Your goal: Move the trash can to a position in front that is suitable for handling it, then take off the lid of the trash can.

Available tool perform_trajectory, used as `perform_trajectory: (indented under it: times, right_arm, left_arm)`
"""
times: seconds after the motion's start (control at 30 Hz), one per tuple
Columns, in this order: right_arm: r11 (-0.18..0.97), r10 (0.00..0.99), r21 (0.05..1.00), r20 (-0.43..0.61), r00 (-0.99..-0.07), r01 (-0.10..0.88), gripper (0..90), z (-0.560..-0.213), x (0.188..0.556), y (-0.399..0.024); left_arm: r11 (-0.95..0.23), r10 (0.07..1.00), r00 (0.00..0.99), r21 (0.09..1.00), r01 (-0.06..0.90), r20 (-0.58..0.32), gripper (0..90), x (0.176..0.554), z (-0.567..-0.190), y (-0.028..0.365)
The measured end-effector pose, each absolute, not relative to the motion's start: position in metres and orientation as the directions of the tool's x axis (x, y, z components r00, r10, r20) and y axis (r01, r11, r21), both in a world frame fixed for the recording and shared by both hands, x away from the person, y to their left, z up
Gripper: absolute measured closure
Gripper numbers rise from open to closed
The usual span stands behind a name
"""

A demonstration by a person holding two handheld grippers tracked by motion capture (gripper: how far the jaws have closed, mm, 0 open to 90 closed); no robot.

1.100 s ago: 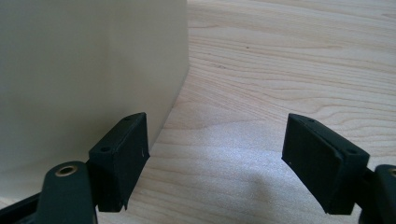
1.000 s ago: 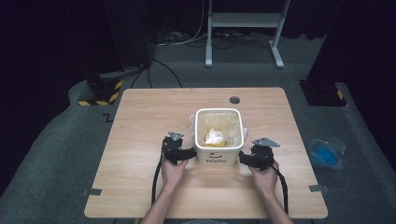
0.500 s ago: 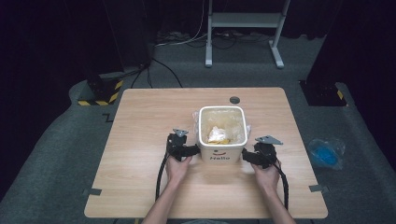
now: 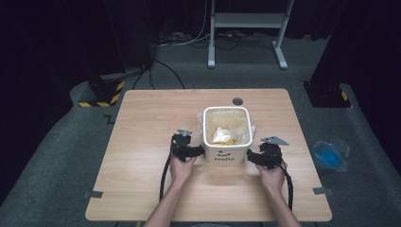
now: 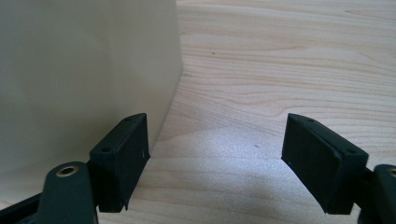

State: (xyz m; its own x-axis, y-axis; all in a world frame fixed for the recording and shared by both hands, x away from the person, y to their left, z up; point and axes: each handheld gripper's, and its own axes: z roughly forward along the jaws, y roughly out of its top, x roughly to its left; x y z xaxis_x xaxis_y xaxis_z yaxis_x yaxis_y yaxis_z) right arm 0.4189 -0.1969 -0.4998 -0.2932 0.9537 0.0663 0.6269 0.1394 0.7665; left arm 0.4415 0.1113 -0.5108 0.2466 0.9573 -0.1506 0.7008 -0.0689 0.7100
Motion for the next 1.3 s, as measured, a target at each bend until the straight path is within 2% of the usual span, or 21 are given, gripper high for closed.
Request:
perform_trajectory:
  times: [0.4, 0.57, 0.87, 1.1, 1.2, 1.3]
  right_arm:
    - [0.124, 0.948, 0.775, 0.093, -0.305, 0.620, 21.6, -0.501, 0.415, -0.213]
    - [0.102, 0.944, 0.758, 0.132, -0.304, 0.645, 28.4, -0.502, 0.417, -0.224]
    - [0.086, 0.948, 0.751, 0.140, -0.285, 0.655, 27.8, -0.500, 0.416, -0.233]
    - [0.076, 0.940, 0.756, 0.163, -0.300, 0.651, 27.6, -0.498, 0.412, -0.241]
    - [0.060, 0.936, 0.750, 0.186, -0.297, 0.659, 30.2, -0.498, 0.410, -0.246]
    - [0.088, 0.938, 0.733, 0.167, -0.304, 0.675, 29.2, -0.498, 0.407, -0.246]
  left_arm:
    - [-0.106, 0.966, 0.242, 0.719, 0.687, -0.089, 14.9, 0.425, -0.501, 0.134]
    - [-0.095, 0.972, 0.220, 0.725, 0.682, -0.079, 15.6, 0.419, -0.498, 0.149]
    - [-0.071, 0.983, 0.170, 0.714, 0.697, -0.068, 15.2, 0.407, -0.507, 0.175]
    - [-0.098, 0.989, 0.149, 0.711, 0.697, -0.009, 14.9, 0.404, -0.515, 0.187]
    - [-0.098, 0.989, 0.145, 0.713, 0.694, -0.006, 15.3, 0.406, -0.516, 0.190]
    - [-0.105, 0.989, 0.146, 0.700, 0.706, 0.002, 15.0, 0.408, -0.520, 0.192]
